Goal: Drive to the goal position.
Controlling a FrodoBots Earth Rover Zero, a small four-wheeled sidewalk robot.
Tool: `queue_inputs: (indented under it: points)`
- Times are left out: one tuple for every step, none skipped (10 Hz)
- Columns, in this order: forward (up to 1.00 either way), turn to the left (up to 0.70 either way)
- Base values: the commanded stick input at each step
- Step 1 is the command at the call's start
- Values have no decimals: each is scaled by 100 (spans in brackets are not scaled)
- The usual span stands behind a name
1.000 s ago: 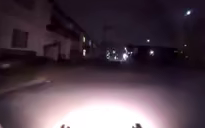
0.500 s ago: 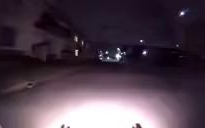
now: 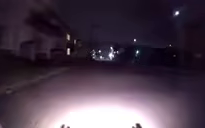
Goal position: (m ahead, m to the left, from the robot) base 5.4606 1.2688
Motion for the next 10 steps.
queue_inputs:
  points:
    - [100,0]
    - [100,0]
    - [100,0]
    - [100,0]
    - [100,0]
    - [100,0]
    - [100,0]
    - [100,0]
    - [100,0]
    - [100,0]
